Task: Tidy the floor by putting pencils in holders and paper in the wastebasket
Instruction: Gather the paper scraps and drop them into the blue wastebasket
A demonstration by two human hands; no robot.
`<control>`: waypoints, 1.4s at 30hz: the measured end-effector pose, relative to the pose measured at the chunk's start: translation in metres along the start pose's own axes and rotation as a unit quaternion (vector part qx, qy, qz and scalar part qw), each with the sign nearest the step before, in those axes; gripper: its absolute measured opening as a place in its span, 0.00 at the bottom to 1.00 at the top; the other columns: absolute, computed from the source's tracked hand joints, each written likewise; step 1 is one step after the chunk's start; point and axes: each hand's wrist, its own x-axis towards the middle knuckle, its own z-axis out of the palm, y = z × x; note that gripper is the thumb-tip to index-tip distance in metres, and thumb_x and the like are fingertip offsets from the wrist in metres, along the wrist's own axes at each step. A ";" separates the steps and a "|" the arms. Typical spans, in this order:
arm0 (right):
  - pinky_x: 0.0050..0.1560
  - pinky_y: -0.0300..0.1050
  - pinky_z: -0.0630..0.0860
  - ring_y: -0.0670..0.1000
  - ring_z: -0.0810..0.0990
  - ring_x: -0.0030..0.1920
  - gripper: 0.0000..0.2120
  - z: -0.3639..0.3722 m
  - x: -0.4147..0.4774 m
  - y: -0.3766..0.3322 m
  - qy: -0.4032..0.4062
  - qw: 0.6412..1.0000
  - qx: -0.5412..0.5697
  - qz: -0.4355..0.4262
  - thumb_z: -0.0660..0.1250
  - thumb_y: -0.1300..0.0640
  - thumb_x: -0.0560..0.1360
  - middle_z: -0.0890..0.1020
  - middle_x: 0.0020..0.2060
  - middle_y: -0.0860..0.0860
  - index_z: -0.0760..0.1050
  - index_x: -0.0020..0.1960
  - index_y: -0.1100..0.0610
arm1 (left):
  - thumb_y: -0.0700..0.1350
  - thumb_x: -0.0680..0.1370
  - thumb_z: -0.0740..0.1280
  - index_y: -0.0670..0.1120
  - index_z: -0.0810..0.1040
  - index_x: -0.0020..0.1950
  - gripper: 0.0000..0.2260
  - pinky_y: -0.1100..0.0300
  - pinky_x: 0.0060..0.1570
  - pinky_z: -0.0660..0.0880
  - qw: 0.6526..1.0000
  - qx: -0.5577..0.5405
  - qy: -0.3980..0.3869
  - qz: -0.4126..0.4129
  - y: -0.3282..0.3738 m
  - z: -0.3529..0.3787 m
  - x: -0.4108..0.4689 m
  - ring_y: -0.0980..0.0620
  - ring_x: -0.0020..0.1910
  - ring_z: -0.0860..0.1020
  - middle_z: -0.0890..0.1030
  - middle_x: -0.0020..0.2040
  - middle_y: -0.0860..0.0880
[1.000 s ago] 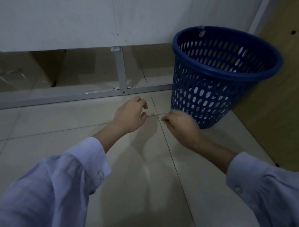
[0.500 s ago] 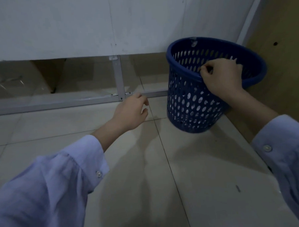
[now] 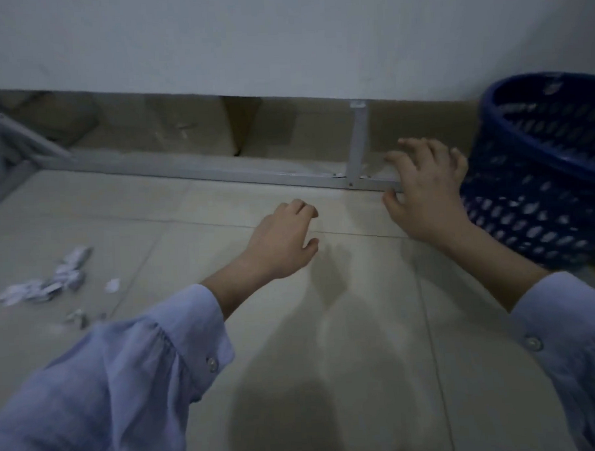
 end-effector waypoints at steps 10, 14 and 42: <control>0.64 0.61 0.56 0.58 0.63 0.66 0.22 0.083 -0.004 -0.148 -0.150 0.977 0.097 -0.116 0.67 0.51 0.71 0.69 0.67 0.54 0.71 0.65 0.51 | 0.56 0.76 0.63 0.45 0.61 0.72 0.28 0.51 0.67 0.67 0.973 0.083 -0.064 -0.207 -0.103 -0.011 -0.154 0.47 0.71 0.63 0.64 0.73 0.47; 0.64 0.60 0.57 0.58 0.62 0.67 0.22 0.097 -0.008 -0.210 -0.189 0.957 0.152 -0.161 0.65 0.50 0.72 0.68 0.68 0.53 0.70 0.66 0.50 | 0.57 0.76 0.64 0.46 0.61 0.72 0.29 0.50 0.66 0.66 0.944 0.096 -0.089 -0.303 -0.125 -0.027 -0.208 0.46 0.71 0.63 0.63 0.73 0.48; 0.61 0.50 0.70 0.58 0.69 0.64 0.29 0.128 0.005 -0.354 -0.447 0.775 0.229 -0.384 0.63 0.54 0.76 0.64 0.69 0.57 0.58 0.74 0.55 | 0.50 0.77 0.66 0.43 0.68 0.68 0.22 0.56 0.59 0.70 0.843 -0.072 -0.033 -0.532 -0.218 0.000 -0.299 0.46 0.62 0.73 0.72 0.65 0.45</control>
